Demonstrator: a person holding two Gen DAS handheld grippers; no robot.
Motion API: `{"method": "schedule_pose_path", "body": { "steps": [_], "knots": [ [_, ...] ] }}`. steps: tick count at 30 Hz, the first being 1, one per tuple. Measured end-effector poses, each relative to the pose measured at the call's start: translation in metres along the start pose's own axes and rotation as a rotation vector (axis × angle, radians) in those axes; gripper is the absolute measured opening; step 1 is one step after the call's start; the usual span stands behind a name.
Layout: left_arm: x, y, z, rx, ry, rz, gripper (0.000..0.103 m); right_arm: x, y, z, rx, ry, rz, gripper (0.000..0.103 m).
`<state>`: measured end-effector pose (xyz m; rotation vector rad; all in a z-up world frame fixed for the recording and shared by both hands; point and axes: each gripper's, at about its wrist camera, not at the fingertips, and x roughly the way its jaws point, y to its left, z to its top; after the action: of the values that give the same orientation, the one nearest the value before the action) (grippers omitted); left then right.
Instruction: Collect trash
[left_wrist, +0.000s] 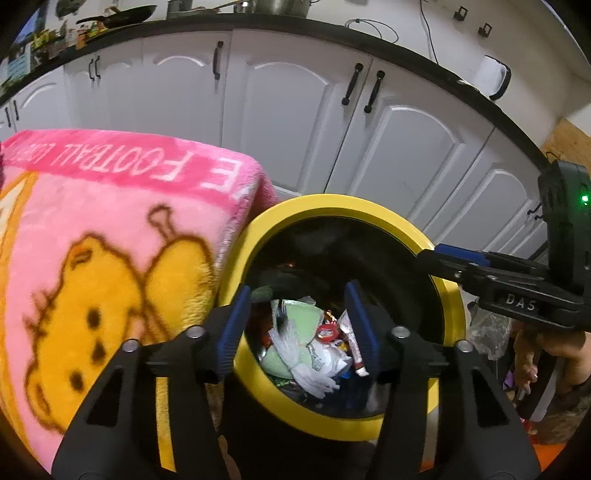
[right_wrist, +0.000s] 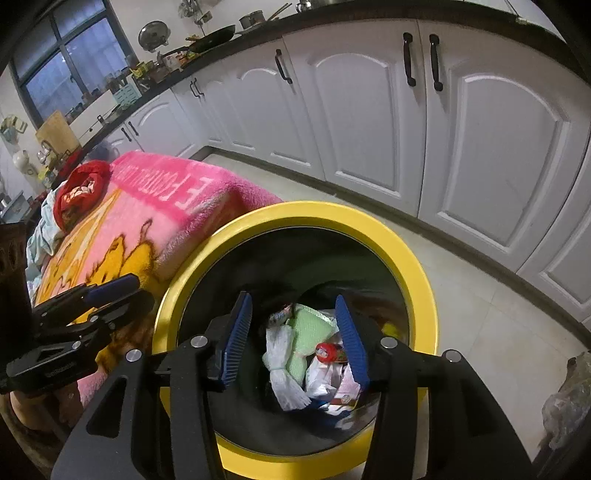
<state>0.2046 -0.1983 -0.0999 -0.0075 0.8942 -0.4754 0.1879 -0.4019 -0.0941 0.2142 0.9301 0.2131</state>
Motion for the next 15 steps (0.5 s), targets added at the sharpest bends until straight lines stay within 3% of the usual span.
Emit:
{"method": "schedule_pose_path", "body": {
  "steps": [7,13,15],
  "knots": [
    [-0.025,0.015,0.002,-0.021,-0.028,0.041,0.069,-0.022,0.017,0.005,-0.005,-0.053,-0.031,0.061],
    [-0.056,0.03,0.003,-0.037,-0.073,0.071,0.088,-0.045,0.046,0.007,-0.023,-0.094,-0.045,0.079],
    [-0.068,0.035,0.003,-0.044,-0.091,0.084,0.089,-0.052,0.059,0.006,-0.032,-0.106,-0.045,0.083]
  ]
}}
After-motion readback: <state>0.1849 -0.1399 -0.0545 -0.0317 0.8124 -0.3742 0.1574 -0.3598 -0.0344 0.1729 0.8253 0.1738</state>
